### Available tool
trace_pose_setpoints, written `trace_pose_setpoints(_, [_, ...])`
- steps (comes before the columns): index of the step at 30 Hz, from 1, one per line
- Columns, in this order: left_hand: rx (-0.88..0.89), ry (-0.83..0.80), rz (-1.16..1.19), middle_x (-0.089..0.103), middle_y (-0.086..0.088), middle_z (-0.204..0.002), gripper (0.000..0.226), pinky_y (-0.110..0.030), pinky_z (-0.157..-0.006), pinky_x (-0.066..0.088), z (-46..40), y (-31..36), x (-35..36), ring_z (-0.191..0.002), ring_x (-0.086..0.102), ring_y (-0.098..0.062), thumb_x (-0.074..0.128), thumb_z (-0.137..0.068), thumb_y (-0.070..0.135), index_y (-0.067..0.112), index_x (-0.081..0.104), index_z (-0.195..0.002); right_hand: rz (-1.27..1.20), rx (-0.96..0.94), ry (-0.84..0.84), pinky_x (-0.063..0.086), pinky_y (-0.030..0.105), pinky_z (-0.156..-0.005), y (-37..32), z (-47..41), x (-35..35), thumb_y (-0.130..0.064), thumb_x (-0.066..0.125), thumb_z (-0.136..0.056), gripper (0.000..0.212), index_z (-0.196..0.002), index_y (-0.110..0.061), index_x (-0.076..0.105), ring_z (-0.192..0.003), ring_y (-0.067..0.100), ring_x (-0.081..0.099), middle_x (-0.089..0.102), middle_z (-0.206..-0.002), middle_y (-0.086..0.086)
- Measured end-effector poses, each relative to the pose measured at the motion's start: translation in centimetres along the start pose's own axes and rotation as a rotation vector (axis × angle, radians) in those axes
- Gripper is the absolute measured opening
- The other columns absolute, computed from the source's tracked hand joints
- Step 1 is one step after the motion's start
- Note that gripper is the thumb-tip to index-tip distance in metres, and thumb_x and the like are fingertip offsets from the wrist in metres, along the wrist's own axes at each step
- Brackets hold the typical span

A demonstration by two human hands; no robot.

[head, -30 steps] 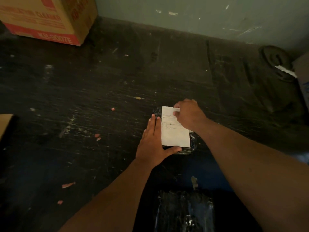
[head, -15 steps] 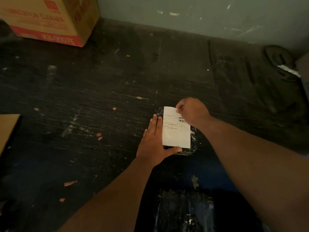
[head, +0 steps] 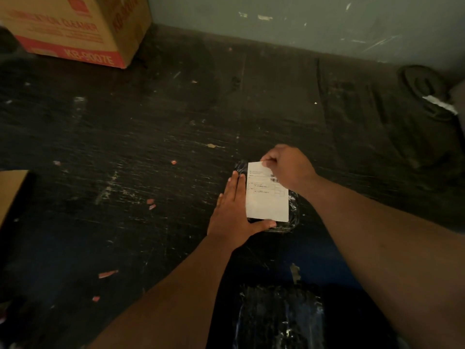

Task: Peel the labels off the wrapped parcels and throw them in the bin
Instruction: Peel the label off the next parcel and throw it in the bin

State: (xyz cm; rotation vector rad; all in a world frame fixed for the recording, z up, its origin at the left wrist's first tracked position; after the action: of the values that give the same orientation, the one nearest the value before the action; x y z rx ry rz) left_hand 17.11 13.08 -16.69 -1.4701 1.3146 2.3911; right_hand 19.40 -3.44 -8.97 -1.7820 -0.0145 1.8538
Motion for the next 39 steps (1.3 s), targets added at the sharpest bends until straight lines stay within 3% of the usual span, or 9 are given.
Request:
trace_pose_setpoints(5, [-0.011, -0.010, 0.003, -0.023, 0.007, -0.169, 0.138, -0.048, -0.127, 0.007, 0.0, 0.0, 0.0, -0.156, -0.012, -0.013, 0.072, -0.070, 0.078, 0.022, -0.017, -0.161, 0.016, -0.054, 0.002, 0.048, 0.029, -0.091, 0.1, 1.2, -0.3, -0.022, 0.056, -0.097, 0.028, -0.123, -0.023, 0.066, -0.103, 0.014, 0.058, 0.057, -0.115, -0.003])
trace_pose_setpoints(7, [-0.009, -0.012, 0.000, -0.024, 0.007, -0.168, 0.138, -0.046, -0.126, 0.004, 0.0, 0.0, 0.0, -0.156, -0.013, -0.012, 0.072, -0.071, 0.077, 0.022, -0.018, -0.160, -0.009, -0.028, 0.014, 0.046, 0.029, -0.098, 0.3, 1.3, -0.4, -0.019, 0.057, -0.096, 0.042, -0.137, -0.028, 0.053, -0.114, 0.016, 0.054, 0.052, -0.128, 0.000])
trace_pose_setpoints(10, [-0.003, -0.003, 0.005, -0.024, 0.007, -0.168, 0.139, -0.045, -0.125, 0.004, 0.0, 0.0, -0.1, -0.156, -0.013, -0.012, 0.072, -0.070, 0.077, 0.021, -0.017, -0.161, -0.017, 0.057, -0.024, 0.048, 0.030, -0.092, 0.6, 0.9, -0.4, -0.020, 0.061, -0.093, 0.061, -0.147, -0.035, 0.036, -0.115, 0.018, 0.055, 0.052, -0.133, 0.002])
trace_pose_setpoints(13, [0.001, -0.022, -0.004, -0.024, 0.007, -0.168, 0.142, -0.045, -0.125, 0.003, -0.1, -0.2, 0.0, -0.156, -0.014, -0.011, 0.071, -0.067, 0.080, 0.021, -0.017, -0.161, 0.116, 0.036, -0.138, 0.048, 0.030, -0.085, 0.1, 0.5, 0.6, -0.025, 0.061, -0.093, 0.040, -0.133, -0.028, 0.056, -0.106, 0.018, 0.060, 0.060, -0.125, 0.001])
trace_pose_setpoints(16, [-0.016, -0.042, -0.007, -0.026, 0.007, -0.167, 0.147, -0.046, -0.125, 0.002, -0.1, -0.3, 0.1, -0.155, -0.015, -0.011, 0.072, -0.064, 0.081, 0.021, -0.021, -0.159, 0.180, -0.013, -0.102, 0.048, 0.027, -0.076, -0.7, 0.6, 0.2, -0.020, 0.056, -0.095, 0.026, -0.117, -0.025, 0.068, -0.090, 0.014, 0.059, 0.063, -0.110, 0.001])
trace_pose_setpoints(21, [-0.039, -0.034, 0.011, -0.028, 0.009, -0.167, 0.147, -0.045, -0.125, -0.001, 0.1, -0.1, 0.1, -0.155, -0.015, -0.010, 0.077, -0.066, 0.076, 0.021, -0.023, -0.159, 0.225, -0.085, -0.126, 0.050, 0.033, -0.084, -1.9, 2.0, -0.9, -0.019, 0.051, -0.097, 0.028, -0.119, -0.023, 0.068, -0.097, 0.018, 0.060, 0.060, -0.111, 0.002])
trace_pose_setpoints(26, [-0.036, -0.037, 0.009, -0.026, 0.007, -0.168, 0.147, -0.046, -0.127, 0.001, 0.3, 0.1, -0.2, -0.156, -0.012, -0.011, 0.078, -0.066, 0.075, 0.020, -0.021, -0.160, 0.198, -0.098, -0.142, 0.046, 0.030, -0.083, -2.8, 3.8, -2.4, -0.020, 0.051, -0.098, 0.027, -0.119, -0.022, 0.068, -0.101, 0.018, 0.059, 0.061, -0.116, 0.001])
trace_pose_setpoints(39, [-0.040, -0.037, 0.011, -0.024, 0.006, -0.169, 0.146, -0.047, -0.127, 0.001, 0.4, 0.3, -0.5, -0.157, -0.009, -0.014, 0.082, -0.066, 0.070, 0.019, -0.018, -0.160, 0.126, 0.012, -0.162, 0.048, 0.030, -0.088, -4.4, 7.9, -4.2, -0.021, 0.053, -0.098, 0.024, -0.115, -0.018, 0.069, -0.102, 0.017, 0.062, 0.067, -0.115, 0.002])
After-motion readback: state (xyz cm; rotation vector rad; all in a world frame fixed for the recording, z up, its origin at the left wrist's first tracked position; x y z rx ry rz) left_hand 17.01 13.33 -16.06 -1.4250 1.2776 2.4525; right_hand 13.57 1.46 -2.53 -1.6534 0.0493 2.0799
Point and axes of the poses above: each hand's wrist, its own z-axis away from the middle knuckle, its own x-axis out of the palm, y = z × x, the point moved 8 cm from there along -z, towards the middle knuckle
